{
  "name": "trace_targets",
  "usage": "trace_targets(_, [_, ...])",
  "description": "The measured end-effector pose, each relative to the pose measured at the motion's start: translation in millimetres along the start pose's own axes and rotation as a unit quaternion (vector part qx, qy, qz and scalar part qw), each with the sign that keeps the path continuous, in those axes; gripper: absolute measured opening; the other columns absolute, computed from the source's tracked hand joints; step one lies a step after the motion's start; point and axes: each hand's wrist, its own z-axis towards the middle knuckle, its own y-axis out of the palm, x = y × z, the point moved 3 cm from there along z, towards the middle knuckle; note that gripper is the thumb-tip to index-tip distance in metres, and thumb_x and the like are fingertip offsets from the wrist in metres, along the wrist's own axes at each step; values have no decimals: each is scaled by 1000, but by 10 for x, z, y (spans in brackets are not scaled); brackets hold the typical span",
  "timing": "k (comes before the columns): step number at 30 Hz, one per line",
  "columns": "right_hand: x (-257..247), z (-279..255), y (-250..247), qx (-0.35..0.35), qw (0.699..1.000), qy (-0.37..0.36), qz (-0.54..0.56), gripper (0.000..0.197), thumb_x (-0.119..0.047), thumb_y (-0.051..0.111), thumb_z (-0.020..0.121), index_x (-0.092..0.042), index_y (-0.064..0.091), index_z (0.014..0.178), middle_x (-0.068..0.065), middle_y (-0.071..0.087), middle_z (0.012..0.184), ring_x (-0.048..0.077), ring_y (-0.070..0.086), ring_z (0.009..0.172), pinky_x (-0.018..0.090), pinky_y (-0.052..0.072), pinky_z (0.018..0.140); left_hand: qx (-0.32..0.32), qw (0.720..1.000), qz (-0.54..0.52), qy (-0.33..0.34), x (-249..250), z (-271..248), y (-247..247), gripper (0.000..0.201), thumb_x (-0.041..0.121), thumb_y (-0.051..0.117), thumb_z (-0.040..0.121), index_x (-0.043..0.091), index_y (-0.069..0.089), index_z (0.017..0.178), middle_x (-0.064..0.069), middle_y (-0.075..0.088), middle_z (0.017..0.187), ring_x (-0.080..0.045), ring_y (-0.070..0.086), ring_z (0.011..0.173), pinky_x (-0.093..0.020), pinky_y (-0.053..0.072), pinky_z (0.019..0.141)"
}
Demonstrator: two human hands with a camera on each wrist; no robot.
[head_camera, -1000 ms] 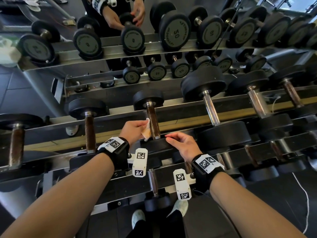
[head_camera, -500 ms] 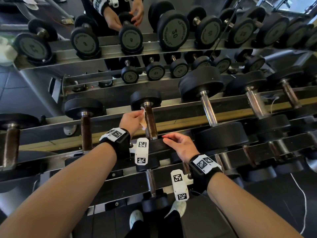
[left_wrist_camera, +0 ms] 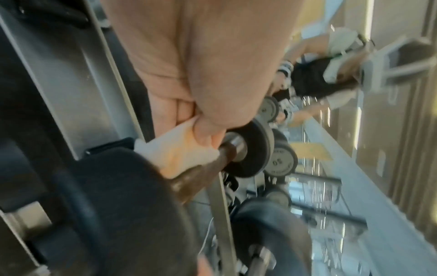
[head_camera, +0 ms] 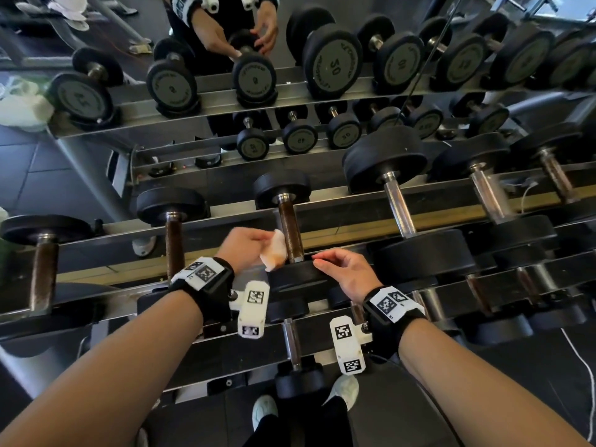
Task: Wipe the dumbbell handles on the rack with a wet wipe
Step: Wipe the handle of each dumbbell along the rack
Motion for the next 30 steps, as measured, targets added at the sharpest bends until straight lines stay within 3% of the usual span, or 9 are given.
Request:
trace_targets(3, [1,6,-13,1,1000,1,2,10,-21,72,88,-29,72,94,-7,74,95,7,70,91,16,54,72,83,987,-127,-43,-12,165,-132,23,8,56,96,19,72,109,-13,68,116,-27,68,101,-46,57,89])
trace_targets(5, [9,12,-8,5,1000,-4,-2,10,-21,72,88,-30,72,94,-7,74,96,9,69,95,19,55,78,95,985,-140,-28,23,272,-125,27,13,56,97,18,68,120,-12,66,122,-28,65,109,-47,53,97])
trace_targets(9, [22,10,16,24,1000,-10,10,10,-17,73,88,-25,72,95,-2,74,97,17,68,100,32,53,95,71,982,-176,-6,66,440,31,23,18,56,97,28,72,110,-6,70,114,-24,67,107,-47,53,97])
trace_targets(12, [13,-4,25,26,1000,-8,13,10,-17,72,88,-23,72,96,-1,73,99,16,68,100,30,53,94,43,994,-101,15,82,464,132,28,22,55,98,27,67,122,-3,70,115,-22,66,107,-47,51,98])
trace_targets(16, [8,-24,11,28,1000,-11,8,11,-18,71,89,-20,72,99,-3,73,98,12,67,97,19,52,88,36,995,63,69,126,276,147,25,31,56,98,32,69,120,3,72,107,-16,66,103,-36,49,98])
trace_targets(20, [-1,-34,13,30,999,-6,16,13,-18,71,89,-16,72,102,4,73,103,19,68,102,30,54,93,5,980,177,91,123,-18,183,25,35,54,99,35,69,119,6,69,106,-9,62,98,-21,41,86])
trace_targets(24, [-2,-16,8,20,1000,5,21,13,-18,71,89,-17,72,102,5,73,103,21,68,101,29,56,89,-77,954,272,98,173,-176,190,28,31,51,101,34,66,124,4,65,108,-11,60,98,-21,40,85])
trace_targets(28, [6,-13,6,18,1000,2,1,9,-22,71,89,-24,72,98,4,73,102,22,68,101,36,56,91,-155,928,321,108,191,-240,137,28,25,50,101,34,67,122,7,62,115,-10,56,106,-23,38,96])
trace_targets(30, [14,-13,9,16,1000,2,-6,10,-23,71,89,-23,72,99,4,73,103,22,68,102,36,57,90,-146,938,295,107,153,-231,65,30,19,51,100,36,69,117,10,64,108,-5,58,98,-24,42,93])
